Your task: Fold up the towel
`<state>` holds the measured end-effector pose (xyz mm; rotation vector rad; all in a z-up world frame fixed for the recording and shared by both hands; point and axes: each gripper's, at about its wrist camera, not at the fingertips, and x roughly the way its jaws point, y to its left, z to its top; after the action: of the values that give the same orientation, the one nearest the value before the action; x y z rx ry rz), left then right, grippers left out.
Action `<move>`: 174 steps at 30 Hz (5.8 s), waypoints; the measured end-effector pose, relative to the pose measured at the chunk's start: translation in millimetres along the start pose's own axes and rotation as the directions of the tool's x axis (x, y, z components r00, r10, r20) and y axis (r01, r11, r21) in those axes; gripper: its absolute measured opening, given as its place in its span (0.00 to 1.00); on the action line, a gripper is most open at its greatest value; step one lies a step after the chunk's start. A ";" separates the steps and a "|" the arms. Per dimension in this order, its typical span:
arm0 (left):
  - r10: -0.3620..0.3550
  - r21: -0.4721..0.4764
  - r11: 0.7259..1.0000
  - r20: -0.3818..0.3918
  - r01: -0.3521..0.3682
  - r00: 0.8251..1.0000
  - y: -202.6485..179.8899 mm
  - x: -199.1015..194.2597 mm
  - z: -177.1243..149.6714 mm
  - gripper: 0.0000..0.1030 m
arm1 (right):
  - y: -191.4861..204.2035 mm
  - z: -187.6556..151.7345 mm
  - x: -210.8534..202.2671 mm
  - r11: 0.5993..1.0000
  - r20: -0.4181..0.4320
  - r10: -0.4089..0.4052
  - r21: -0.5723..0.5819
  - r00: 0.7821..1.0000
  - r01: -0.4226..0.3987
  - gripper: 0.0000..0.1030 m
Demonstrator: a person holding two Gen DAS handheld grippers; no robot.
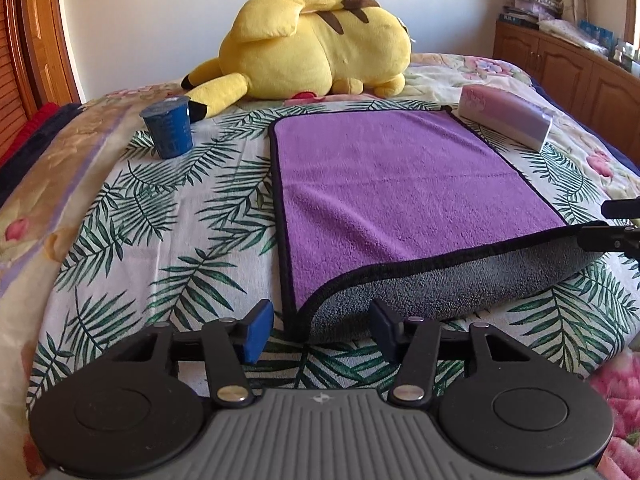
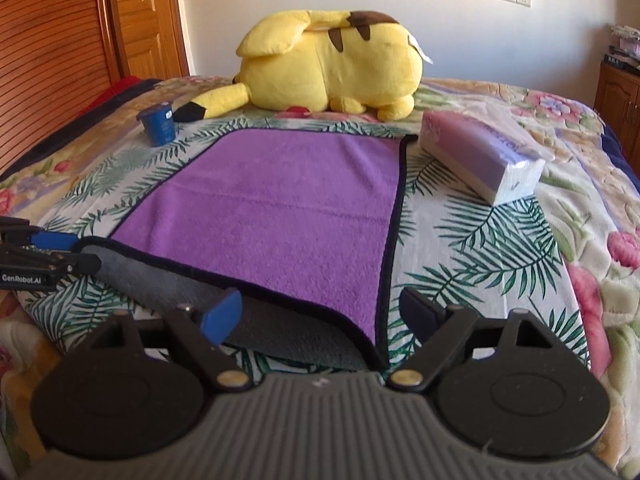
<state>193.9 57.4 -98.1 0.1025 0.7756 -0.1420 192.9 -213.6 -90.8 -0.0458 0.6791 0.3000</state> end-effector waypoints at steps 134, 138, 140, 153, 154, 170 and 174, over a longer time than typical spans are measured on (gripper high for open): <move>-0.100 0.088 0.993 0.245 0.081 0.964 8.4 3.1 90.8 0.00 | -25.2 49.9 30.1 0.984 0.175 0.032 -0.177 0.984 -0.001 0.05; -0.096 0.080 0.994 0.236 0.079 0.967 12.8 12.5 95.2 0.00 | -25.6 57.7 36.0 0.982 0.186 0.036 -0.187 0.982 -0.001 0.05; -0.095 0.083 0.994 0.233 0.078 0.968 14.1 16.4 97.9 0.00 | -26.3 61.2 39.0 0.982 0.188 0.039 -0.190 0.981 -0.003 0.05; -0.082 0.143 0.989 0.262 0.046 0.962 13.1 33.0 115.2 0.00 | -34.9 78.4 52.6 0.978 0.218 0.040 -0.209 0.975 0.007 0.04; -0.082 0.149 0.988 0.266 0.043 0.960 13.0 33.8 116.6 0.00 | -34.8 79.9 53.1 0.977 0.223 0.042 -0.214 0.974 0.007 0.04; -0.044 0.163 0.987 0.302 -0.006 0.952 15.7 50.8 147.0 0.00 | -38.2 102.2 63.8 0.970 0.270 0.018 -0.238 0.963 0.048 0.04; -0.030 0.149 0.989 0.315 -0.018 0.949 17.8 56.1 156.2 0.00 | -37.8 111.8 68.1 0.968 0.286 0.015 -0.246 0.958 0.058 0.04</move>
<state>344.1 47.4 -26.0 0.2150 0.4430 -0.2170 322.4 -216.7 -48.3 -0.2484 0.3493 0.3627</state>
